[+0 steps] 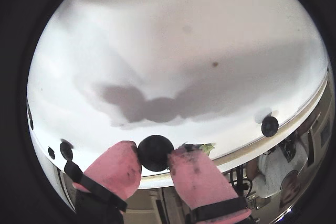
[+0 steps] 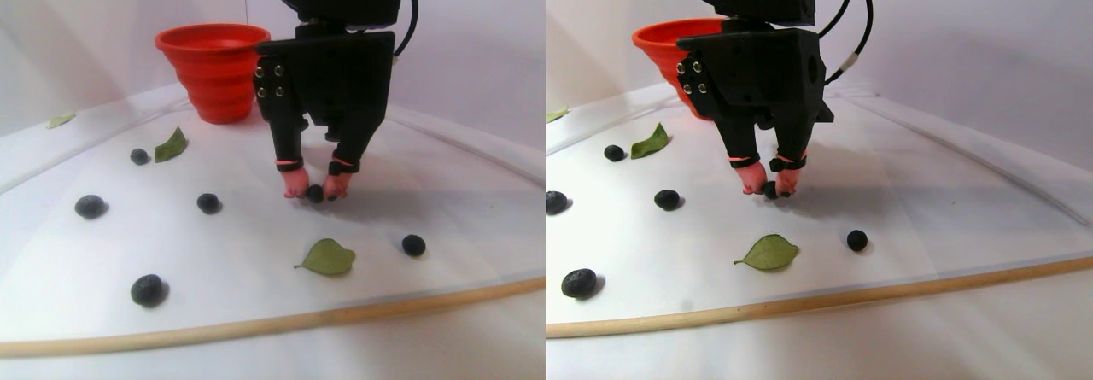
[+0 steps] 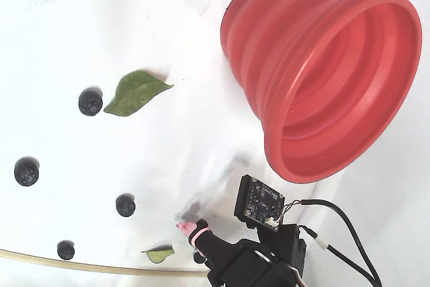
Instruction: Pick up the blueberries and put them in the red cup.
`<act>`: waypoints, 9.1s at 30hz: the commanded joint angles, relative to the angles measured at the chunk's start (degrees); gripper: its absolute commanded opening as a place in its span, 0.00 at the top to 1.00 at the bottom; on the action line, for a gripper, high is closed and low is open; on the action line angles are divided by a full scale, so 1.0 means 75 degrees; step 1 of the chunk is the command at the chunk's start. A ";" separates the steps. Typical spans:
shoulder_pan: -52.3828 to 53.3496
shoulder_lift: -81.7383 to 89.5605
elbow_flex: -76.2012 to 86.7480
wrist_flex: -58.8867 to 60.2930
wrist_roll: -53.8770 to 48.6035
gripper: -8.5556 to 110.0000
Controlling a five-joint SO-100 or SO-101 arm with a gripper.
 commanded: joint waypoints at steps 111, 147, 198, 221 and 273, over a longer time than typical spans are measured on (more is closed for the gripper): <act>-0.2602 0.5965 -0.3574 0.5086 0.0574 0.84; -0.1922 0.6328 -0.3410 0.5004 0.0187 0.80; 0.1898 0.6574 -0.1301 0.6844 -0.2426 0.82; 0.2801 0.5813 0.0680 0.4734 -0.3574 0.81; 0.2438 -0.0316 0.0609 -0.0633 -0.3469 0.79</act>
